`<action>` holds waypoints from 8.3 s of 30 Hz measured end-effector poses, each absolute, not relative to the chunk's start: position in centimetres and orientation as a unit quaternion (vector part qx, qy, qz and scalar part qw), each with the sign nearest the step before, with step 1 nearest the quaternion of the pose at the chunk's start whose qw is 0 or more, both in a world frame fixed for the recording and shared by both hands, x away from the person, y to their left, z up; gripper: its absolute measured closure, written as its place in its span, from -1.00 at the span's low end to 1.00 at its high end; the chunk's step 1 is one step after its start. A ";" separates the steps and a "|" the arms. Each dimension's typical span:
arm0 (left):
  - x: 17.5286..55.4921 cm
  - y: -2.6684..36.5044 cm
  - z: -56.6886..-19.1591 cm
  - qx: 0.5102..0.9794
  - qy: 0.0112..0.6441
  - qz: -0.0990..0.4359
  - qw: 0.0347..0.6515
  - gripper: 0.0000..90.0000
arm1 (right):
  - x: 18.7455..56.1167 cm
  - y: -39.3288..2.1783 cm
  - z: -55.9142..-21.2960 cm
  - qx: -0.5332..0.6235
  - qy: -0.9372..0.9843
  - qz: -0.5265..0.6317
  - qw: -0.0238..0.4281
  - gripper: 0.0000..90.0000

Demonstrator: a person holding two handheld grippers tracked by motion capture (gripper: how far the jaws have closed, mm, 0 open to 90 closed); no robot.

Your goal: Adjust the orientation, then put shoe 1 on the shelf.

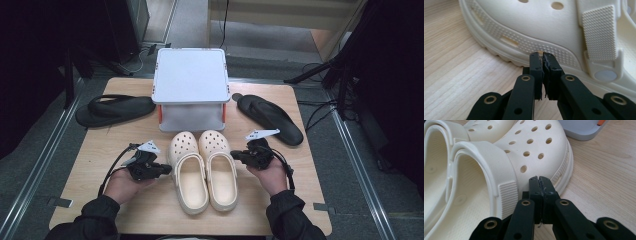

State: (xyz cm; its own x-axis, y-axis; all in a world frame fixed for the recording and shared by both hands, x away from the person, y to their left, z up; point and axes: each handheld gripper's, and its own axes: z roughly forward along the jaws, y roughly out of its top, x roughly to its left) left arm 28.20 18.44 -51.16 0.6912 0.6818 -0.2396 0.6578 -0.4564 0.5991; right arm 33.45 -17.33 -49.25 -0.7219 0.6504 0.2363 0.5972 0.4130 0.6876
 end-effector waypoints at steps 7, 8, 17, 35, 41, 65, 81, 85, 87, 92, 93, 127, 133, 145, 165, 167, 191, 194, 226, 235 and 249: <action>28.2 18.4 -51.2 0.848 0.399 0.014 0.349 0.93 | 33.5 -17.4 -49.3 0.375 0.837 0.397 0.031 1.00; 28.1 18.4 -51.2 0.849 0.398 0.015 0.347 0.93 | 33.5 -17.4 -49.3 0.375 0.837 0.397 0.030 0.99; 28.2 19.2 -50.5 0.842 0.402 0.010 0.360 0.91 | 33.5 -18.1 -48.8 0.387 0.827 0.407 0.041 0.91; 30.0 21.2 -46.3 0.815 0.429 0.024 0.389 0.79 | 29.8 -18.8 -46.1 0.394 0.794 0.456 0.079 0.50; 31.0 21.9 -44.7 0.811 0.428 0.026 0.397 0.77 | 28.5 -18.2 -45.6 0.390 0.794 0.459 0.081 0.43; 38.1 23.2 -39.1 0.806 0.428 0.047 0.405 1.00 | 25.2 -15.9 -46.1 0.377 0.805 0.454 0.060 0.33; 42.5 21.9 -37.5 0.801 0.441 0.073 0.398 1.00 | 24.4 -14.1 -47.1 0.380 0.808 0.446 0.054 0.28; 43.1 21.9 -37.7 0.799 0.442 0.075 0.400 1.00 | 24.5 -13.3 -47.4 0.387 0.806 0.445 0.048 0.19; 43.2 21.9 -37.8 0.800 0.440 0.074 0.402 1.00 | 24.6 -13.0 -47.5 0.390 0.804 0.446 0.048 0.17; 43.1 22.0 -38.0 0.797 0.439 0.081 0.406 1.00 | 24.7 -11.8 -47.9 0.393 0.805 0.441 0.047 0.12; 43.1 22.0 -37.9 0.798 0.439 0.082 0.404 1.00 | 24.8 -11.5 -48.0 0.392 0.807 0.440 0.046 0.12; 43.0 22.1 -37.9 0.800 0.437 0.091 0.400 1.00 | 26.9 -8.0 -49.2 0.427 0.804 0.408 0.073 0.00; 42.9 22.0 -37.9 0.799 0.438 0.093 0.401 1.00 | 27.7 -7.1 -49.7 0.447 0.799 0.394 0.081 0.14; 43.0 22.1 -37.9 0.800 0.435 0.090 0.403 1.00 | 28.0 -8.1 -49.7 0.477 0.771 0.416 0.078 0.52; 43.0 22.2 -37.9 0.801 0.434 0.090 0.403 1.00 | 34.9 -6.0 -46.4 0.449 0.787 0.416 0.073 0.53; 43.0 22.2 -37.9 0.800 0.435 0.090 0.404 1.00 | 36.1 -5.6 -46.7 0.453 0.788 0.411 0.075 0.53; 43.0 22.2 -38.0 0.799 0.433 0.091 0.407 1.00 | 41.8 -3.1 -47.2 0.495 0.765 0.395 0.115 0.52; 43.0 22.3 -38.0 0.800 0.432 0.088 0.406 1.00 | 41.9 -2.7 -47.3 0.499 0.763 0.392 0.124 0.52; 42.9 22.4 -38.1 0.799 0.431 0.087 0.410 1.00 | 40.1 -5.5 -46.2 0.484 0.768 0.413 0.071 0.34; 42.9 22.4 -38.1 0.798 0.433 0.088 0.410 1.00 | 38.0 -6.7 -44.8 0.460 0.777 0.425 0.065 0.53; 42.9 22.4 -38.1 0.797 0.434 0.086 0.412 1.00 | 33.8 -7.6 -44.4 0.400 0.798 0.449 0.040 1.00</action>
State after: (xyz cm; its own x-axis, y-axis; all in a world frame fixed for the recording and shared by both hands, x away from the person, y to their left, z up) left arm 42.90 22.40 -38.13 0.6084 0.7626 -0.2197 0.6205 -0.2845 0.7308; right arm 33.81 -7.60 -44.35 -0.6773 0.6742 0.2945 0.6017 0.2773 0.7490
